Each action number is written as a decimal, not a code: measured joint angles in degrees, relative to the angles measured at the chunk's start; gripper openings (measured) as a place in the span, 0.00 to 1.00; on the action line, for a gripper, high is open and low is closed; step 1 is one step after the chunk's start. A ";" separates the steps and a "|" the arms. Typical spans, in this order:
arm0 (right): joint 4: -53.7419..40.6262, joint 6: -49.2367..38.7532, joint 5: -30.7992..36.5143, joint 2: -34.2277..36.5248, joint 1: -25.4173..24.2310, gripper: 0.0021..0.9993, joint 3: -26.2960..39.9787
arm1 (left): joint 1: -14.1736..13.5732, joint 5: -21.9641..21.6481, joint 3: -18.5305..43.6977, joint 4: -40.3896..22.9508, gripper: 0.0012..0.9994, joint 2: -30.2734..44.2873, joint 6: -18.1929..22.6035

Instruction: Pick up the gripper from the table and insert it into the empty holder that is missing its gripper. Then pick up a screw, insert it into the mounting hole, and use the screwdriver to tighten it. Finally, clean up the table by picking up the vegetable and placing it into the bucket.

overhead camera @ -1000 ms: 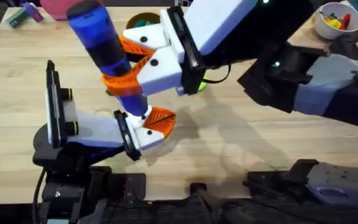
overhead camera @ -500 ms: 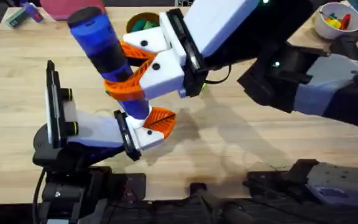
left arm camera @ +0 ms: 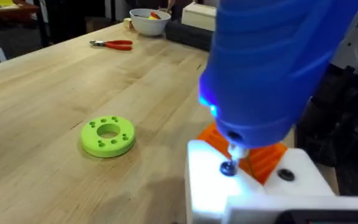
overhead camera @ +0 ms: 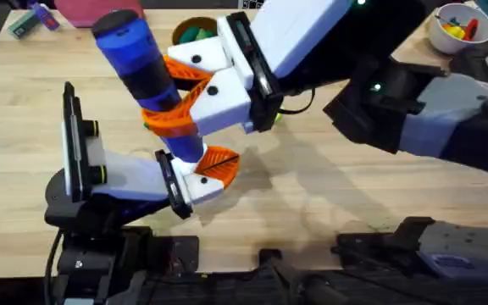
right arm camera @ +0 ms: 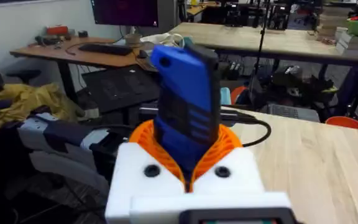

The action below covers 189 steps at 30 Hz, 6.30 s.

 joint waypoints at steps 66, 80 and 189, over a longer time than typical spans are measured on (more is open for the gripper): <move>6.14 0.77 0.26 2.20 0.56 0.02 -0.26 | 0.02 -0.11 0.00 0.03 0.01 0.02 -0.02; -24.99 -1.73 4.97 -3.75 -2.15 0.02 14.14 | 0.00 -0.02 0.00 0.02 0.01 0.02 0.00; -91.92 -12.17 61.22 -14.73 -24.04 0.99 24.98 | 0.00 -39.29 42.87 -48.83 0.99 19.94 3.07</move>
